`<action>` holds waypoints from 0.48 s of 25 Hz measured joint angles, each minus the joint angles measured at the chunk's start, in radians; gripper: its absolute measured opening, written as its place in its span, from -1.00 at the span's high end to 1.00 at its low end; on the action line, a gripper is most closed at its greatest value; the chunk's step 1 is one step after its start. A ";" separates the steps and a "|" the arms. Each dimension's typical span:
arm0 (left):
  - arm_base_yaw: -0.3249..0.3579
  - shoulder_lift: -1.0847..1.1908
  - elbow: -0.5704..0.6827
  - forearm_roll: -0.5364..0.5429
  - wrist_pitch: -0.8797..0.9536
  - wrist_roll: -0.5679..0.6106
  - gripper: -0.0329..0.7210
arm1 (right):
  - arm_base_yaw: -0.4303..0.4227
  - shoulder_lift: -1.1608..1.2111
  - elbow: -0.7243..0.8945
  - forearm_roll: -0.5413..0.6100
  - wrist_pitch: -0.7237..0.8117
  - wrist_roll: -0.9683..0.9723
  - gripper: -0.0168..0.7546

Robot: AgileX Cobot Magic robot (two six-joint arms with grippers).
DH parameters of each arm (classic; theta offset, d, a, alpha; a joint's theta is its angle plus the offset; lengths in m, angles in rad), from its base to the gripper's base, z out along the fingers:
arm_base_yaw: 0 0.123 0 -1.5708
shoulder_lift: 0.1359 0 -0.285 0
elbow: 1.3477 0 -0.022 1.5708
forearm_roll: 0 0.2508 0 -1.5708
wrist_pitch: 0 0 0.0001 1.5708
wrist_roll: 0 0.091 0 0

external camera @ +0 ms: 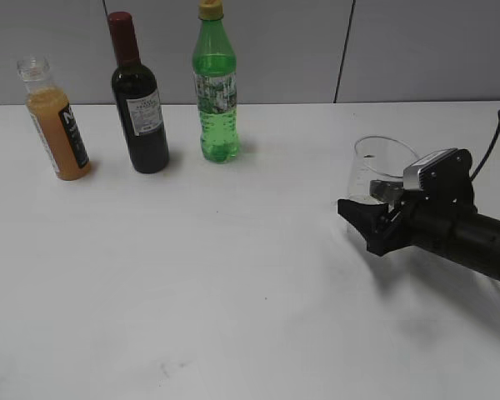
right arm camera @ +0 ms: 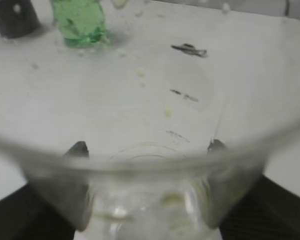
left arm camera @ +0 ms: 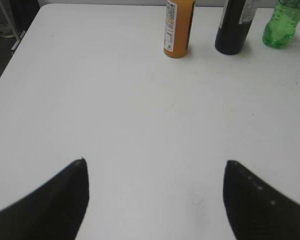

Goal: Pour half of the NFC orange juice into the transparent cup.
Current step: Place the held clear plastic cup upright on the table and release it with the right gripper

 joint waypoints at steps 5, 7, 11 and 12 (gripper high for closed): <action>0.000 0.000 0.000 0.000 0.000 0.000 -0.82 | 0.053 -0.006 0.000 -0.179 0.000 0.001 -0.42; 0.000 0.000 0.000 0.000 0.000 0.000 -0.82 | 0.100 -0.007 -0.004 -0.208 0.000 0.001 -0.42; 0.000 0.000 0.000 0.000 0.000 0.000 -0.82 | 0.222 -0.007 -0.049 -0.223 0.000 0.001 -0.42; 0.000 0.000 0.000 0.000 0.000 0.000 -0.82 | 0.255 -0.007 -0.063 -0.224 0.000 0.001 -0.42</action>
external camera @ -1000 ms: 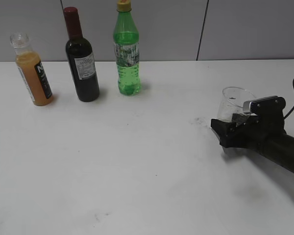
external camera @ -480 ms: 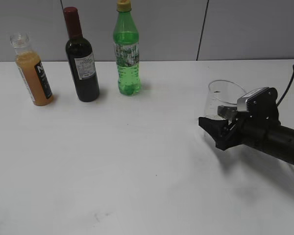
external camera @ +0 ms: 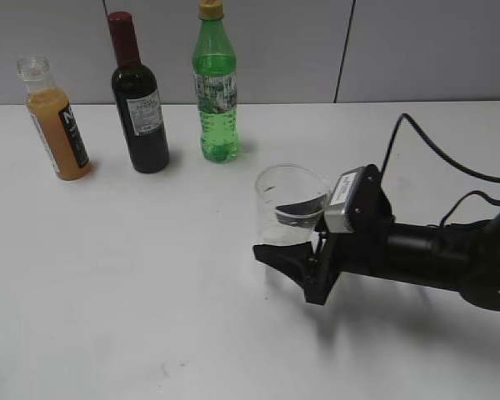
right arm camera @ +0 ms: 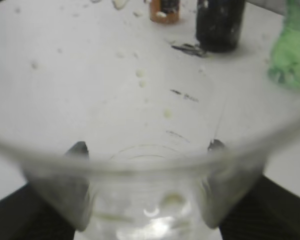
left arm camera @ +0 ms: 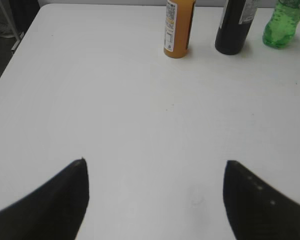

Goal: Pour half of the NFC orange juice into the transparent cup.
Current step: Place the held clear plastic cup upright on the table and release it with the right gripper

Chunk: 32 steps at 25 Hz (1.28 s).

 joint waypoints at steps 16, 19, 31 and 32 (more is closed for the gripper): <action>0.000 0.000 0.000 0.000 0.000 0.000 -0.82 | 0.302 0.085 -0.354 -0.005 0.069 0.121 -0.42; 0.000 0.000 0.000 0.000 0.000 0.000 -0.82 | 0.328 0.136 -0.397 -0.008 0.077 0.145 -0.42; 0.000 0.000 0.000 0.000 -0.001 0.000 -0.76 | 0.361 0.173 -0.508 -0.148 0.360 0.185 -0.42; 0.000 0.000 0.000 0.000 -0.001 0.000 -0.76 | 0.361 0.174 -0.509 -0.155 0.364 0.187 -0.42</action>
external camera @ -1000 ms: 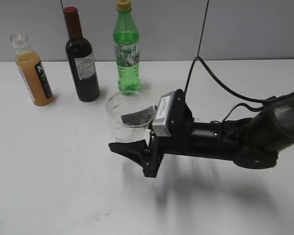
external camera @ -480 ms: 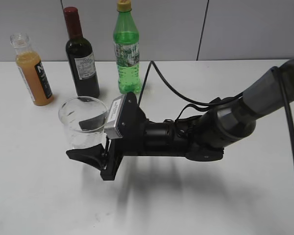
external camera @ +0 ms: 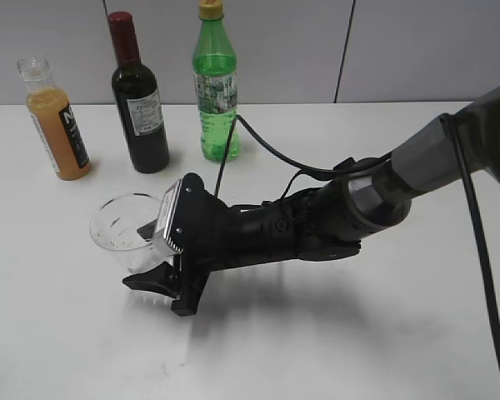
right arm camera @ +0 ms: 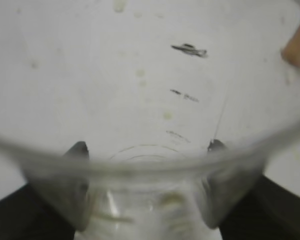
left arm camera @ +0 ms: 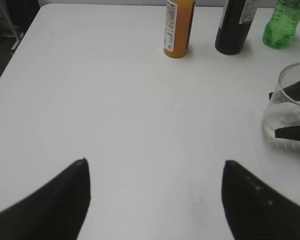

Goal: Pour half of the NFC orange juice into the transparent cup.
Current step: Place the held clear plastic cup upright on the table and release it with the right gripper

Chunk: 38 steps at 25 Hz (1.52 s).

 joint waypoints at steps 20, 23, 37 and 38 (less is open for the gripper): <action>0.000 0.000 0.000 0.000 0.000 0.000 -0.73 | 0.000 -0.083 -0.003 -0.126 0.325 0.222 -0.70; 0.000 0.000 0.000 0.000 0.000 0.000 -0.73 | 0.000 -0.114 -0.003 -0.282 0.356 0.362 -0.70; 0.000 0.000 0.000 0.000 0.000 0.000 -0.73 | -0.081 -0.320 0.148 -0.779 0.474 0.764 -0.66; 0.000 0.000 0.000 0.000 0.000 0.000 -0.73 | -0.094 -0.333 0.150 -0.784 0.480 0.768 -0.65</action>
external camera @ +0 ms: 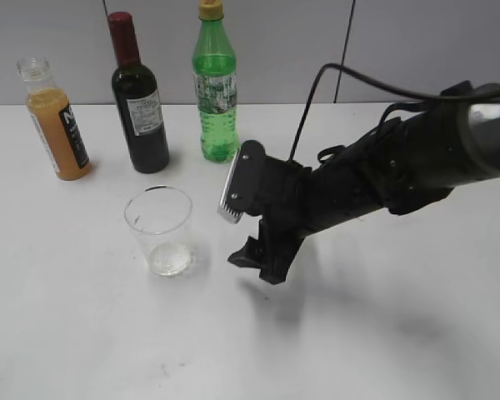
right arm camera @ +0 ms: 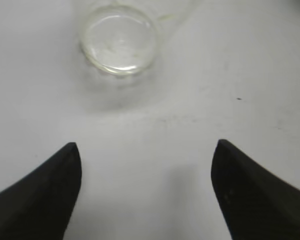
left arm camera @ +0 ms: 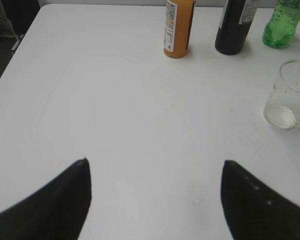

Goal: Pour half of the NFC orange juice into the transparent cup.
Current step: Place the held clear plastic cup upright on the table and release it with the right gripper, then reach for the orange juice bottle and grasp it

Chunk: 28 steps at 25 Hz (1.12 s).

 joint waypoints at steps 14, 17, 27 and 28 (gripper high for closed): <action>0.000 0.000 0.000 0.000 0.000 0.000 -0.73 | -0.128 -0.182 -0.004 0.041 0.795 0.048 -0.58; 0.000 0.000 0.000 0.000 0.000 0.000 -0.73 | -0.152 -0.184 -0.039 0.098 0.992 0.041 -0.58; 0.000 0.000 0.000 0.000 0.000 0.000 -0.73 | -0.405 -0.187 -0.401 1.058 1.105 -0.558 -0.58; 0.000 0.000 0.000 0.000 0.000 0.000 -0.73 | -0.430 -0.187 -0.445 1.146 1.133 -0.661 -0.58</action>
